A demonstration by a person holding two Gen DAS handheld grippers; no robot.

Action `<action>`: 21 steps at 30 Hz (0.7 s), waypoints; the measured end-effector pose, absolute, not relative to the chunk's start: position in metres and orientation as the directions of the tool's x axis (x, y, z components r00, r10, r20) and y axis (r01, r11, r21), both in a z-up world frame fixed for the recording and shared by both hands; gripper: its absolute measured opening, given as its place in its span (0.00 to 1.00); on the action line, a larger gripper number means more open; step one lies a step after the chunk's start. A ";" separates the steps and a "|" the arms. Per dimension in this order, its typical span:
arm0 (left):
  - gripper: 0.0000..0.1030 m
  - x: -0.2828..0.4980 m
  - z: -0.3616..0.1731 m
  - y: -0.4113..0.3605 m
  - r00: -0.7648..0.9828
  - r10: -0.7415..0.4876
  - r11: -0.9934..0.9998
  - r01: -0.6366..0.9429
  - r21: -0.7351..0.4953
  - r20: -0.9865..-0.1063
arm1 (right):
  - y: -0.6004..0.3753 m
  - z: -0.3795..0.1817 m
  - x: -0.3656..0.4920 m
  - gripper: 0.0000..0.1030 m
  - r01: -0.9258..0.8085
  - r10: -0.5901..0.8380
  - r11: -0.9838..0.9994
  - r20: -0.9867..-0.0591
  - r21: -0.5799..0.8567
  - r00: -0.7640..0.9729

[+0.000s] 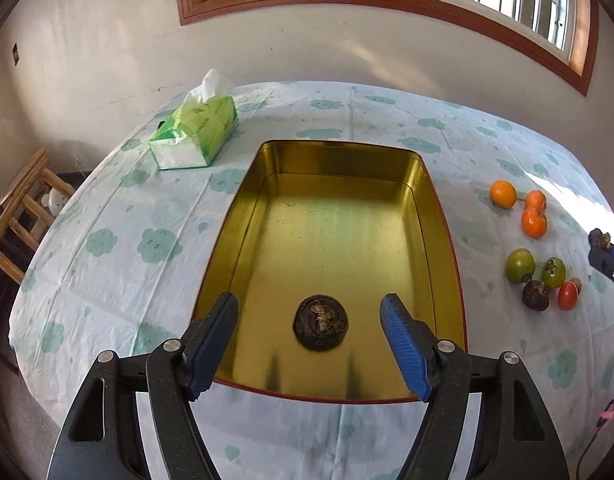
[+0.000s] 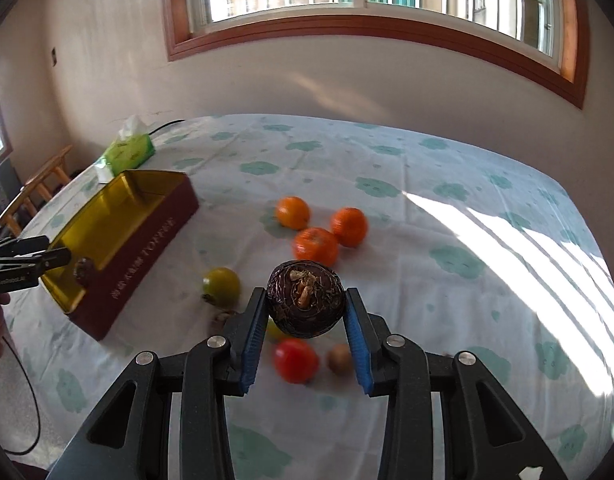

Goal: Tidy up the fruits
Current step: 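Carry the right-held dark fruit into the gold tin and open the right tool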

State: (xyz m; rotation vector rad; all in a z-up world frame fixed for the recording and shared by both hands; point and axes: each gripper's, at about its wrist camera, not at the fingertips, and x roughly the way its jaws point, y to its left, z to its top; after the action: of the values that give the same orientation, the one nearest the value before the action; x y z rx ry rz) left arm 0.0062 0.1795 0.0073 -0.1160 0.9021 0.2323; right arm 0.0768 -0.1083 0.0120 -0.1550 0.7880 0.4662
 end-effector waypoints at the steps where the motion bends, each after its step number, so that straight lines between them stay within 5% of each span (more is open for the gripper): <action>1: 0.72 0.002 0.010 0.185 0.600 0.160 0.964 -0.265 -0.006 -0.784 | -0.093 0.013 0.076 0.34 -0.490 0.378 0.870 -0.709 0.052 0.596; 10: 0.74 -0.031 0.016 0.245 0.553 0.254 0.897 -0.442 -0.021 -0.794 | 0.039 0.010 0.073 0.34 -0.694 0.504 0.719 -0.724 0.049 0.471; 21: 0.74 -0.048 0.002 0.268 0.501 0.289 0.867 -0.498 0.001 -0.816 | 0.124 -0.027 0.088 0.34 -0.763 0.415 0.644 -0.818 -0.045 0.399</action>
State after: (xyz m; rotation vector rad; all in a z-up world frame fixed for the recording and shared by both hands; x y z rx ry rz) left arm -0.0485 0.2675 0.0022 -0.2476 0.9324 0.4811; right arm 0.0884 0.1245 -0.0267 -0.4544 0.8757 0.7789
